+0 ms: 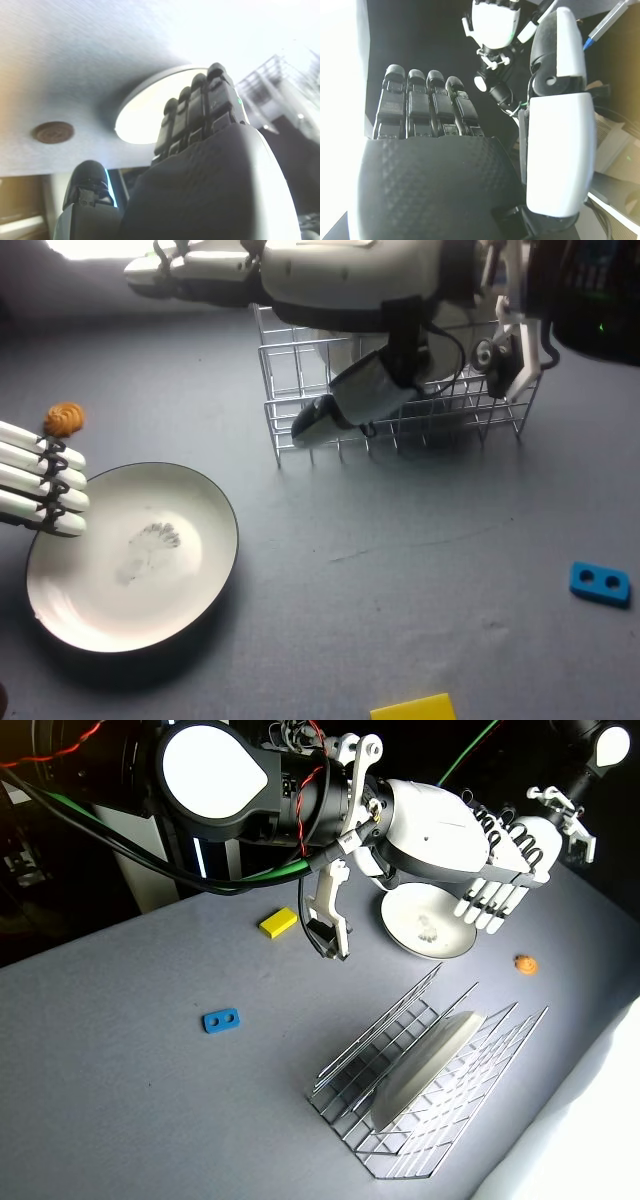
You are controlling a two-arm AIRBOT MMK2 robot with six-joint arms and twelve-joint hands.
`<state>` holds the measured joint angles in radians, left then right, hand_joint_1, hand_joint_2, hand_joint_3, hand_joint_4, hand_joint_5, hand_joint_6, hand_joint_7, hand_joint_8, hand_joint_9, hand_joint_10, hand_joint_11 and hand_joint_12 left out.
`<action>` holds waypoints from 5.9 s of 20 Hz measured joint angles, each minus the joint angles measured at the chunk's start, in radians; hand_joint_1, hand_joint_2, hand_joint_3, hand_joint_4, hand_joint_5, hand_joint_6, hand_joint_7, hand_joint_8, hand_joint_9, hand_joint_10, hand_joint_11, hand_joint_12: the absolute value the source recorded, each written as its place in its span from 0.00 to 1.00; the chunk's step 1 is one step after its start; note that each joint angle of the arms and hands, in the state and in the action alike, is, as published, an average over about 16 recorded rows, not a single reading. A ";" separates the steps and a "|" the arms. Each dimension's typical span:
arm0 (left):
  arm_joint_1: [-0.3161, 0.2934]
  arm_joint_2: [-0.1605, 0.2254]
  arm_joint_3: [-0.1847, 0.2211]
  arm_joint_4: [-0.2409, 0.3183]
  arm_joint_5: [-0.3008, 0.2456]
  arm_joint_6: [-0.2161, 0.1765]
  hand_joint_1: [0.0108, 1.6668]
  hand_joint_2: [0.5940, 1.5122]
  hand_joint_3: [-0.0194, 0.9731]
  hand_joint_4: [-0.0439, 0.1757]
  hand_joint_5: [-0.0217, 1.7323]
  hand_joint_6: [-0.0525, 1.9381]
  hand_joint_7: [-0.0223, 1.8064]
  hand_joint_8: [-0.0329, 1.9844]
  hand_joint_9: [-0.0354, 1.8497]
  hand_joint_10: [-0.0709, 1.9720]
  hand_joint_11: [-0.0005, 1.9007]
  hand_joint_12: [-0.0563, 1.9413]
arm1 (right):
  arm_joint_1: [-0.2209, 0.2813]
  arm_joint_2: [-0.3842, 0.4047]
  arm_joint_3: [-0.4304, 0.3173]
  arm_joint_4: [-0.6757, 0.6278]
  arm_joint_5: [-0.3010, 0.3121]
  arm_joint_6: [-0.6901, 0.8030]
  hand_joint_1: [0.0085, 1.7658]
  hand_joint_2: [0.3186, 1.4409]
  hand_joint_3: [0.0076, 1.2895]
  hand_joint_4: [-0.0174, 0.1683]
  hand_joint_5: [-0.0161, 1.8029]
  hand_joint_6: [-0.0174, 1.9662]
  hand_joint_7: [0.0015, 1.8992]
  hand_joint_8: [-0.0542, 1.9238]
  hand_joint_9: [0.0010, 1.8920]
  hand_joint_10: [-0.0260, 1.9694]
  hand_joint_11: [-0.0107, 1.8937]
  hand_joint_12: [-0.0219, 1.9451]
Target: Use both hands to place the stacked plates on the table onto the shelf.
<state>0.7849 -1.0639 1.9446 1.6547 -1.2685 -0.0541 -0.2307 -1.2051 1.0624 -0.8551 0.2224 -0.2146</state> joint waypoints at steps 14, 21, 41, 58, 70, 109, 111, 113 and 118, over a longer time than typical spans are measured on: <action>0.116 -0.029 0.007 -0.051 0.036 -0.014 0.00 0.60 0.04 0.19 0.02 0.03 0.02 0.02 0.01 0.02 0.01 0.03 | -0.034 -0.013 -0.006 -0.009 0.010 -0.011 0.58 0.55 0.00 0.08 0.02 0.02 0.01 0.04 0.01 0.01 0.02 0.01; 0.179 -0.045 0.020 -0.100 0.038 -0.066 0.00 0.61 0.04 0.17 0.01 0.02 0.01 0.01 0.01 0.01 0.01 0.04 | -0.090 -0.049 -0.010 -0.018 -0.006 -0.048 0.58 0.56 0.00 0.09 0.02 0.02 0.01 0.04 0.01 0.01 0.02 0.01; 0.277 -0.077 0.061 -0.228 0.008 -0.223 0.00 0.61 0.04 0.16 0.01 0.01 0.01 0.01 0.00 0.01 0.01 0.02 | -0.228 -0.339 0.174 -0.011 -0.071 -0.204 0.61 0.61 0.00 0.13 0.02 0.02 0.01 0.04 0.01 0.01 0.02 0.03; 0.266 -0.087 0.078 -0.223 0.000 -0.238 0.00 0.61 0.03 0.16 0.01 0.01 0.01 0.01 0.00 0.00 0.01 0.02 | -0.253 -0.513 0.369 0.159 0.009 -0.360 0.66 0.68 0.00 0.08 0.32 0.19 0.34 0.20 0.35 0.29 0.27 0.72; 0.196 -0.094 0.094 -0.163 -0.001 -0.248 0.00 0.62 0.04 0.16 0.01 0.01 0.02 0.02 0.01 0.00 0.01 0.02 | -0.248 -0.516 0.390 0.191 0.050 -0.377 0.67 0.64 0.00 0.07 0.39 0.44 0.42 0.58 0.49 0.58 0.48 0.68; -0.048 -0.101 0.179 -0.060 0.108 -0.254 0.00 0.61 0.04 0.22 0.02 0.03 0.02 0.02 0.03 0.00 0.01 0.03 | 0.013 -0.196 0.064 0.317 -0.146 0.080 0.75 0.65 0.00 0.05 0.42 0.62 0.47 0.55 0.47 0.65 0.52 0.67; -0.046 -0.101 0.179 -0.059 0.109 -0.254 0.00 0.61 0.04 0.22 0.02 0.04 0.02 0.02 0.03 0.00 0.01 0.03 | 0.039 -0.176 0.056 0.317 -0.164 0.136 0.75 0.65 0.00 0.05 0.42 0.62 0.46 0.55 0.47 0.65 0.52 0.67; -0.044 -0.101 0.180 -0.059 0.110 -0.254 0.00 0.61 0.04 0.22 0.02 0.03 0.02 0.02 0.03 0.00 0.01 0.03 | 0.067 -0.155 0.048 0.317 -0.181 0.183 0.75 0.65 0.00 0.05 0.42 0.62 0.46 0.56 0.47 0.65 0.52 0.67; -0.043 -0.101 0.180 -0.058 0.111 -0.253 0.00 0.60 0.04 0.22 0.01 0.04 0.02 0.02 0.03 0.00 0.01 0.03 | 0.128 -0.101 0.030 0.322 -0.226 0.274 0.75 0.66 0.00 0.05 0.41 0.62 0.46 0.56 0.47 0.66 0.53 0.67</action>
<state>0.7422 -1.1648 2.1242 1.5968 -1.1576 -0.3074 -0.1028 -1.3056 1.0926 -0.5333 -0.0039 0.0593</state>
